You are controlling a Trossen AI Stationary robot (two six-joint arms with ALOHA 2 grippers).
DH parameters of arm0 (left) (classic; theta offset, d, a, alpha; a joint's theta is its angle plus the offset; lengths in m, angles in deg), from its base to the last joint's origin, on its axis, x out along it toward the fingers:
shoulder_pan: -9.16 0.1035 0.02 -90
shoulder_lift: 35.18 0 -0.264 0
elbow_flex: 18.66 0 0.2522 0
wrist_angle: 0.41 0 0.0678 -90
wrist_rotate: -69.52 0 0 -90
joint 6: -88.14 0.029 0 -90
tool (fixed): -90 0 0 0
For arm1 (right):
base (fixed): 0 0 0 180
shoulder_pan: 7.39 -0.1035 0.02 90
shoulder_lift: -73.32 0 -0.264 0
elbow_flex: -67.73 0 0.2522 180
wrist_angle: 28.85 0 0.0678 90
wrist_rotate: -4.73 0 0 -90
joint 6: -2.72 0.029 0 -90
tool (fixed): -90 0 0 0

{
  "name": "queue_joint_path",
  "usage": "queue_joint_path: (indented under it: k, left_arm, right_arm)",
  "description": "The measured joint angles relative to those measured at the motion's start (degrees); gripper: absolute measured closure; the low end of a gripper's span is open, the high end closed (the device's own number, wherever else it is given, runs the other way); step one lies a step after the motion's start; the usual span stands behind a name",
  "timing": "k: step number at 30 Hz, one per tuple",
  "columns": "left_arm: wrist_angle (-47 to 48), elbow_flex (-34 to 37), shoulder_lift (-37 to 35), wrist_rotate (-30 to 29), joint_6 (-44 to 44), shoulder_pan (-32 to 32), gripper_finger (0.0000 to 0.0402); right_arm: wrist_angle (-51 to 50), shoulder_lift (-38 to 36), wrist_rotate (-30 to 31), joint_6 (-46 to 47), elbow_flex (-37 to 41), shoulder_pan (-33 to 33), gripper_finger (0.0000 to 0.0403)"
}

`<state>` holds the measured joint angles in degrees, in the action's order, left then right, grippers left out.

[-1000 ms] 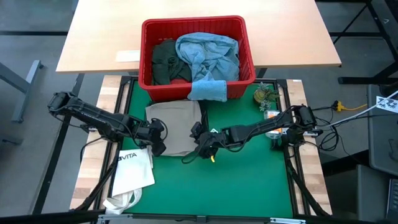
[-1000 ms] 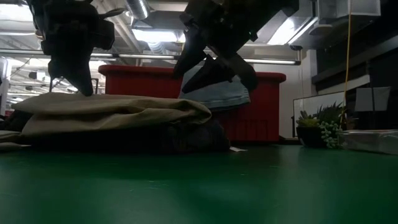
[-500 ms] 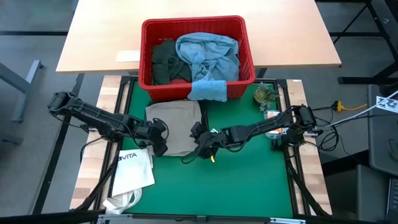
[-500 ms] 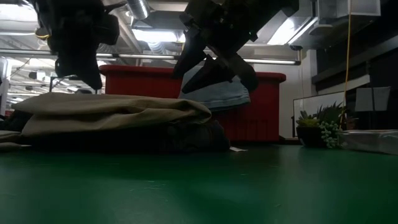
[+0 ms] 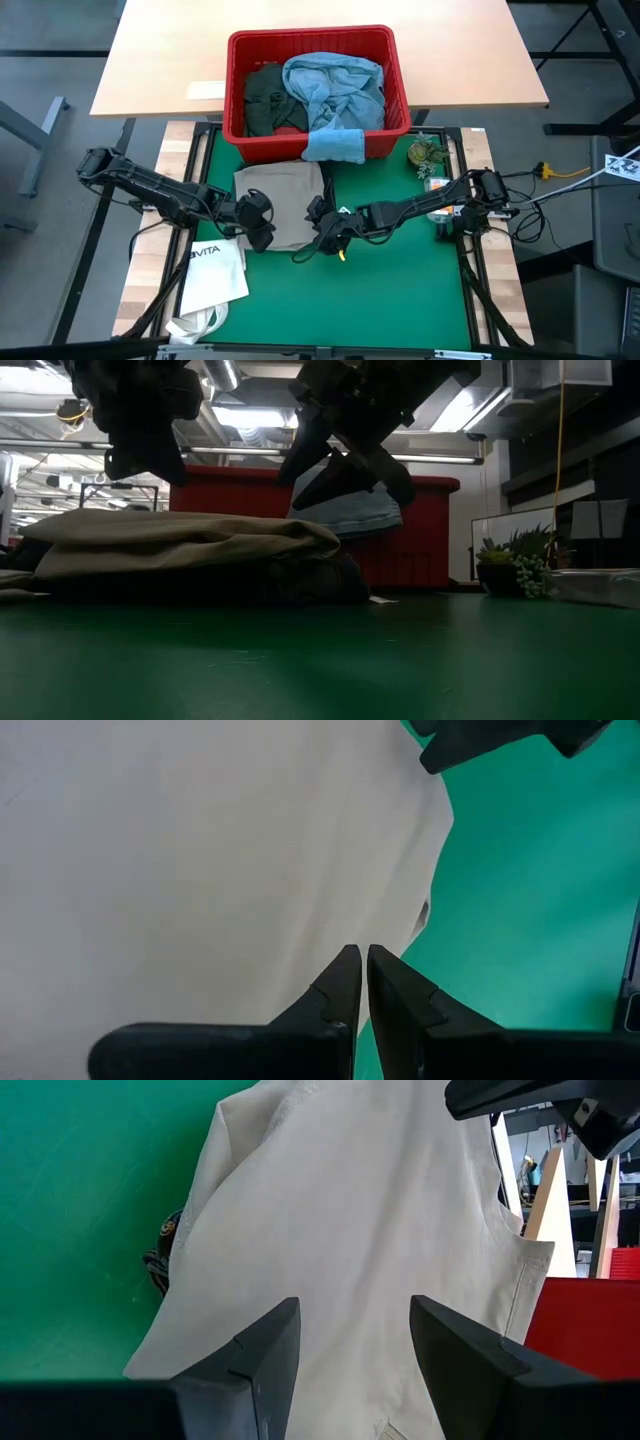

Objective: Fold Laundry from Bin
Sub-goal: Fold the light blue pants

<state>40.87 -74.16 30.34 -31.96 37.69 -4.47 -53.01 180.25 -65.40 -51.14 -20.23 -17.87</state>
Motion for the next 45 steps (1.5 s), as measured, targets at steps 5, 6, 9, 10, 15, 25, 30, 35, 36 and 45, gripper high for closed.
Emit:
queue_joint_path:
  k: [5, 6, 9, 10, 15, 25, 30, 35, 36, 45]
  left_arm:
    - [-0.03, 0.0, 0.02, 0.0, 0.01, 0.0, 0.0383]
    - [-0.04, 0.0, 0.02, 0.0, 0.02, 0.0, 0.0383]
    - [-0.16, 0.0, 0.02, 0.0, 0.04, 0.0, 0.0383]
    - [-0.16, 0.0, 0.02, 0.0, 0.09, 0.0, 0.0383]
    - [-0.27, 0.0, 0.02, -1.38, 4.92, -0.01, 0.0381]
    - [-0.27, 0.0, 0.02, -3.38, 17.03, 3.02, 0.0282]
    - [-0.22, 0.0, 0.02, -4.94, 19.55, 4.35, 0.0241]
    - [-0.21, 0.0, 0.02, -5.01, 19.56, 4.34, 0.0226]
    - [-0.21, 0.0, 0.02, -5.0, 19.54, 4.26, 0.0225]
    - [-0.21, 0.0, 0.02, -5.0, 19.58, 4.24, 0.0229]
  right_arm:
    - [0.0, 0.0, -0.01, 0.0, 0.0, 0.0, 0.0212]
    - [0.0, 0.0, -0.01, 0.0, 0.0, 0.0, 0.0212]
    - [0.13, 0.0, -0.01, -0.02, 0.0, 0.0, 0.0212]
    - [0.41, 0.0, -0.01, -0.02, 0.0, 0.0, 0.0212]
    - [1.82, 0.0, -0.47, -0.02, 0.0, 0.0, 0.0212]
    - [1.8, 0.17, 19.47, -1.1, -8.01, 0.07, 0.0212]
    - [-15.79, 0.13, 33.09, -0.35, -21.97, 0.13, 0.0212]
    - [-42.21, 0.02, 32.97, 9.26, -33.12, 0.11, 0.0212]
    - [-47.72, 0.02, 32.86, 12.29, -34.79, 0.11, 0.0212]
    - [-79.83, -1.87, 20.74, 30.89, -41.28, 5.33, 0.0212]
